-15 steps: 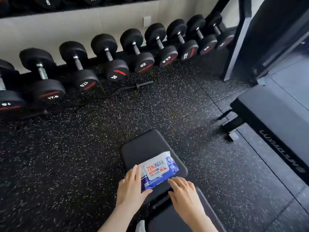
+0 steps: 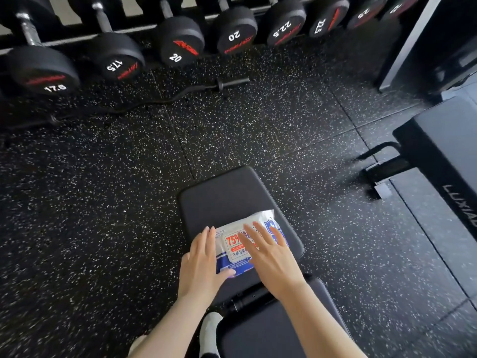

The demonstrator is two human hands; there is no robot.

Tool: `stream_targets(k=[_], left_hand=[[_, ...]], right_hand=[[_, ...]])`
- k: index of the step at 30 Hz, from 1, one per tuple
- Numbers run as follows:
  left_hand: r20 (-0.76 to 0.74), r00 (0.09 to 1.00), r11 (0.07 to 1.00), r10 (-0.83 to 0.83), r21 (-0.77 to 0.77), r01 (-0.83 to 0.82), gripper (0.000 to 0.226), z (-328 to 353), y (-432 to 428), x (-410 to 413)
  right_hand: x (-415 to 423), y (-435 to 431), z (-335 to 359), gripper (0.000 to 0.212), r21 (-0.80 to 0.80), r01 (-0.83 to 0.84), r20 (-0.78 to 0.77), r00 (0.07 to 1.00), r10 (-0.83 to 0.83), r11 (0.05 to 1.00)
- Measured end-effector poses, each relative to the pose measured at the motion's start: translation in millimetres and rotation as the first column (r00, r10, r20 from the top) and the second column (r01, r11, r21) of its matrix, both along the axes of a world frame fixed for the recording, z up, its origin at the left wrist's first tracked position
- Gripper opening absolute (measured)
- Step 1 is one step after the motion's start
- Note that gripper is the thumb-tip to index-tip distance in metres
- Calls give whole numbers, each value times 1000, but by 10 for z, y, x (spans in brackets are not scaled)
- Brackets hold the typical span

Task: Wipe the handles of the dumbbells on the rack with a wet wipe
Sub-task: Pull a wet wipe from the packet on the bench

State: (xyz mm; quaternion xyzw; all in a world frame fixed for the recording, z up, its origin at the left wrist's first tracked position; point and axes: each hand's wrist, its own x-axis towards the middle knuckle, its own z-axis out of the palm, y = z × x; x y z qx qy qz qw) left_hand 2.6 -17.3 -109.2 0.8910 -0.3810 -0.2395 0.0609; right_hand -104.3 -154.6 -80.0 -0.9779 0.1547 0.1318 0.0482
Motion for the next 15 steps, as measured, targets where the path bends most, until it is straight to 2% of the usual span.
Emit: stream_targets(k=[3,8,12,15], left_hand=[[-2,1000,1000,5,-14,-5,112,-4,5,-5],[-20,1000,1000,3,-10,-3,111,-2,5,17],[-8,1000,998,14,-53,-14,112,-58,31,23],[0,1000,998,-3,-58,3,113,-120,51,34]], right_hand=[[79,-106,-90,84,-30,-75,-6,997,75,997],[8,-213,-134,70,-69,-206,10,978,207,976],[-57,-219,-206,45,-128,-270,90,955,282,954],[-63,-217,-222,43,-143,-293,161,936,314,945]])
